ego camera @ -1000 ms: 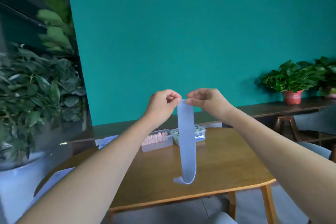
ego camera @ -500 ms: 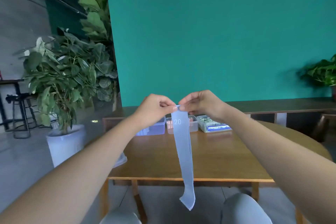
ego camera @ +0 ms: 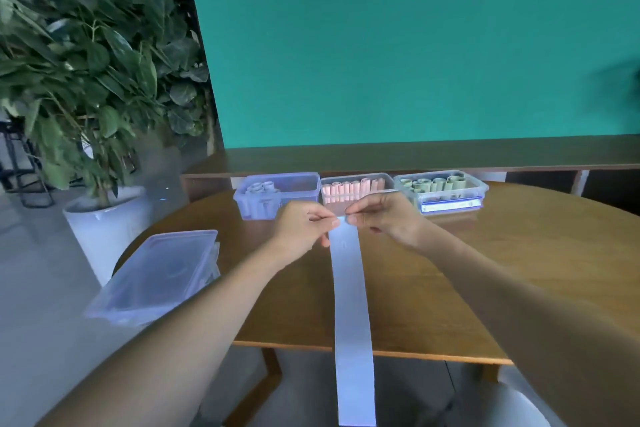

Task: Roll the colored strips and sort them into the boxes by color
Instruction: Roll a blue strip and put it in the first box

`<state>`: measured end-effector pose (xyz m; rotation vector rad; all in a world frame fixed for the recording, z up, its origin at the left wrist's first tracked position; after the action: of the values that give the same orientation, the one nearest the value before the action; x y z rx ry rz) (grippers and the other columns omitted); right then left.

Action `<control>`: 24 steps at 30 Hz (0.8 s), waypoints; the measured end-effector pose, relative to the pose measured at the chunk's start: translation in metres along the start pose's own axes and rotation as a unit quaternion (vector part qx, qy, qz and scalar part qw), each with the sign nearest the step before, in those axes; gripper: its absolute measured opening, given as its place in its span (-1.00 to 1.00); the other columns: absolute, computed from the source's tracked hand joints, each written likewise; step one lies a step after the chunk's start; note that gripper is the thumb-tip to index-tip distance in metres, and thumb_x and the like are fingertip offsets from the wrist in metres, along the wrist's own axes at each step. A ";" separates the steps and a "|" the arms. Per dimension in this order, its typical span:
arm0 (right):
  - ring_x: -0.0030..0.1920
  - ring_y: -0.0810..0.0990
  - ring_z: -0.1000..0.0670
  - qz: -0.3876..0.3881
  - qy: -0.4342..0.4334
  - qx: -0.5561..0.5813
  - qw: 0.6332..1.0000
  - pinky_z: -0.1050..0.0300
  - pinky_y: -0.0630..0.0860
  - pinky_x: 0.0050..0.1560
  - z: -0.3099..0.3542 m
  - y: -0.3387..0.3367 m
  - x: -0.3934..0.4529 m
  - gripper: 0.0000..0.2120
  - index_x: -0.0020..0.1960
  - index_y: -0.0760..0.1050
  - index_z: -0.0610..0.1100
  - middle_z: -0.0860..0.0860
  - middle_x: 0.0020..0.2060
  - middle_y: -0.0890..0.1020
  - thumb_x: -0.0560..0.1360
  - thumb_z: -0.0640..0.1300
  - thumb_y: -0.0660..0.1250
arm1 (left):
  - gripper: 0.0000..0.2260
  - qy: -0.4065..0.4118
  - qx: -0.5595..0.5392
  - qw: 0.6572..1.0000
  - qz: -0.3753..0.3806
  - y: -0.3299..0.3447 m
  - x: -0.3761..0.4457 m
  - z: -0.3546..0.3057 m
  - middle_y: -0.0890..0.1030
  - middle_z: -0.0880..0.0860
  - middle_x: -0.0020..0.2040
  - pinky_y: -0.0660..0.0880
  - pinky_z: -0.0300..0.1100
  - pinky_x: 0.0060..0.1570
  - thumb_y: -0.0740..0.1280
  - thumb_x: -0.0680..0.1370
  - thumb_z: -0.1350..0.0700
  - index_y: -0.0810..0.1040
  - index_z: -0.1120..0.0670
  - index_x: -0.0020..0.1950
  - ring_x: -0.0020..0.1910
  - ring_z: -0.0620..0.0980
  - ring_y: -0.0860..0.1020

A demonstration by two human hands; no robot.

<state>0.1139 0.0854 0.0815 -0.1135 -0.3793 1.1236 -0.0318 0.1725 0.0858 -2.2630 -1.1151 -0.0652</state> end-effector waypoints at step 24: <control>-0.43 0.52 0.15 -0.081 0.035 -0.042 0.995 0.26 0.51 -0.28 -0.125 0.008 0.122 -0.90 0.00 0.66 -0.09 0.04 -0.29 0.69 0.51 -0.12 0.51 | -0.94 -0.042 -0.077 0.993 -0.074 0.035 0.119 0.132 0.68 -0.03 -0.30 0.48 -0.29 -0.35 0.45 0.55 0.13 0.72 0.00 -0.04 -0.37 -0.11 0.58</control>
<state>0.1965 0.2105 -0.0079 -0.1930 -0.3677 0.9418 0.0423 0.3112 -0.0041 -2.3322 -1.3638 -0.1188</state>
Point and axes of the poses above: each hand's wrist, its own x-axis towards the middle knuckle, its own y-axis out of the palm, z = x × y, the point moved 9 cm from there along x, towards the middle knuckle
